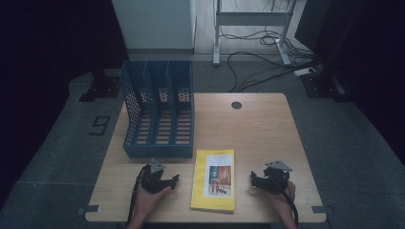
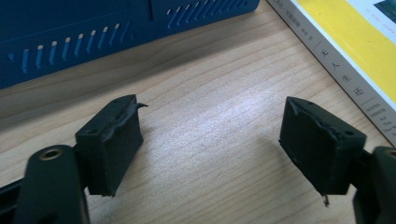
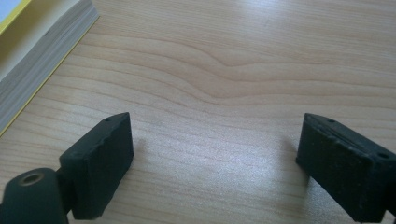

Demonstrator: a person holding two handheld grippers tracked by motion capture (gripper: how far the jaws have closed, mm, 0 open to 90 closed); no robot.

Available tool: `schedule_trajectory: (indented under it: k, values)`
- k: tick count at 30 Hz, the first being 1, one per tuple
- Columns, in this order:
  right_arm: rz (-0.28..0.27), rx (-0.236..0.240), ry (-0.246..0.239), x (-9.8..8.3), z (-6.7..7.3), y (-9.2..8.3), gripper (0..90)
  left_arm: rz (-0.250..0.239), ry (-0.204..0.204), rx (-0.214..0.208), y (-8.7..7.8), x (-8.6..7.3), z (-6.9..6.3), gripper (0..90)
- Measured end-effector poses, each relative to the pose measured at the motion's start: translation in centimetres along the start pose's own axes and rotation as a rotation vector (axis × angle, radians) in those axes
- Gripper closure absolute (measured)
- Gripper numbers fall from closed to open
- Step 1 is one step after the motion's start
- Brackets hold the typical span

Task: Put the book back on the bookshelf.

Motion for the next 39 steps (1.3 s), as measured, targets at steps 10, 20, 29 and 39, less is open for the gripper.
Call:
schedule_trajectory:
  k: [10, 20, 29, 39]
  values:
    - [0.002, -0.029, 0.029, -0.4, -0.4, -0.6, 13.2, 0.019, 0.024, 0.034, 0.5, 0.3, -0.1, 19.5]
    - [-0.037, 0.063, 0.049, 1.4, 2.6, -2.0, 15.7, 0.007, -0.021, 0.074, 0.8, 0.6, -0.2, 19.7]
    - [-0.059, 0.121, 0.01, 2.6, 6.3, -1.6, 16.6, -0.038, -0.084, 0.013, 0.3, 0.5, 0.2, 20.0]
    - [-0.091, 0.18, -0.03, 2.3, 8.4, -3.3, 17.7, -0.021, -0.065, 0.054, 0.7, 0.7, -0.2, 19.1]
Point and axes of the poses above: each handheld gripper's, and its own axes: y roughly forward along the jaws, x roughly out of its top, z roughly to its left, the point moved 6 cm from there along y, roughly forward along the jaws, and after that the axes turned 9 degrees about -x, right-handed, at the moved point
